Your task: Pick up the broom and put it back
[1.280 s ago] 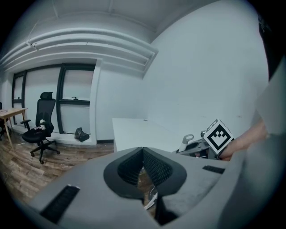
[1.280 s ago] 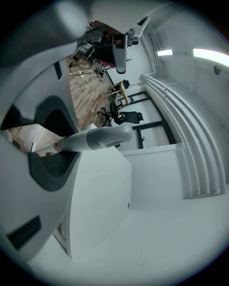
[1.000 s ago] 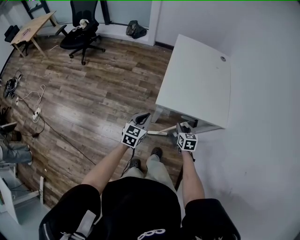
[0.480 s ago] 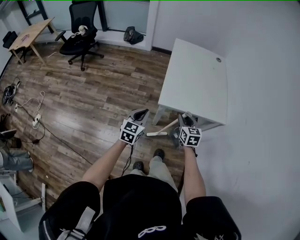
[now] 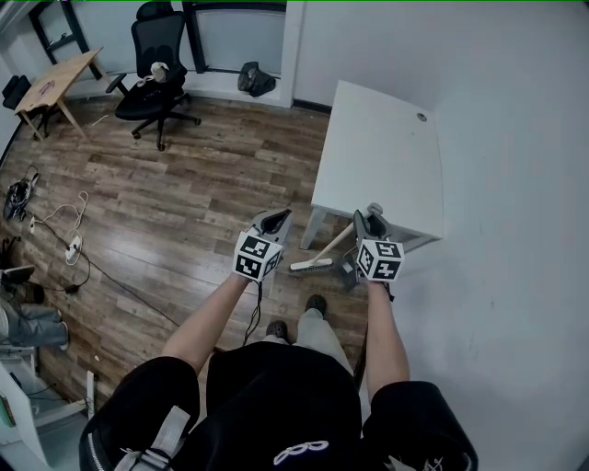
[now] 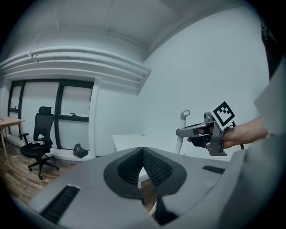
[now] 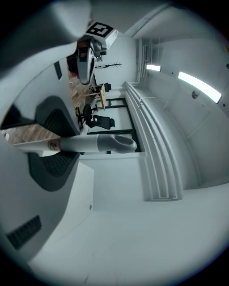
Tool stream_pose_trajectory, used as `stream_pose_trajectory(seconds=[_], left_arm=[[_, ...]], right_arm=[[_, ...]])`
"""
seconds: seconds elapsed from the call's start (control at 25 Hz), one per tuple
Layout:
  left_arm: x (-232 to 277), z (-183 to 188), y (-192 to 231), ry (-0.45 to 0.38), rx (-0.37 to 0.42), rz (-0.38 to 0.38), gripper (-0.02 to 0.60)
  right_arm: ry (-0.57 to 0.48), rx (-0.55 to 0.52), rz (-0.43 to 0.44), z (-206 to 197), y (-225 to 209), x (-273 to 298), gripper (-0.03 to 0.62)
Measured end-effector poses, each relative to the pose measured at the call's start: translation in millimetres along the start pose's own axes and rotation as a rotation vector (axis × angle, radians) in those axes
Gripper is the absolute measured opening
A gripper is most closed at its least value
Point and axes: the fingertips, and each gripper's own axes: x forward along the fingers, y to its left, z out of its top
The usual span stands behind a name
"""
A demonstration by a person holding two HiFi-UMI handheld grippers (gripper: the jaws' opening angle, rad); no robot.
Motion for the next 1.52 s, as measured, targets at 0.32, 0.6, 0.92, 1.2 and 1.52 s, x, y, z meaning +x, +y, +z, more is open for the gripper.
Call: stream_pose_trajectory(seconds=[0.32,0.6,0.92,1.2,1.52], left_arm=[[-9.5,5.5,-4.1,-0.016,-0.002,0.005,0.02],[-17.4,4.0,-4.4,-0.012,-0.001,0.01,0.02],[-22.4,-0.8,-6.9,-0.008,-0.007,0.011,0.02],[-30.4,-3.6,-11.5,-0.011,-0.005,0.003,0.02],[-25.5,-6.2,-29.5,-0.01,-0.007,-0.029,0.02]], right_arm=[[-0.012,-0.009,-0.008,5.2,3.6,-9.7,0.115],[-0.008,-0.004,-0.014,5.3,6.6,-12.9,0.115],[-0.006,0.003,-0.014,3.3,10.0,-17.4,0.114],[-0.002,0.005,-0.021,-2.6,16.7,-28.2,0.115],[0.009,0.012,-0.05,-11.6,9.9,-48.2,0.115]])
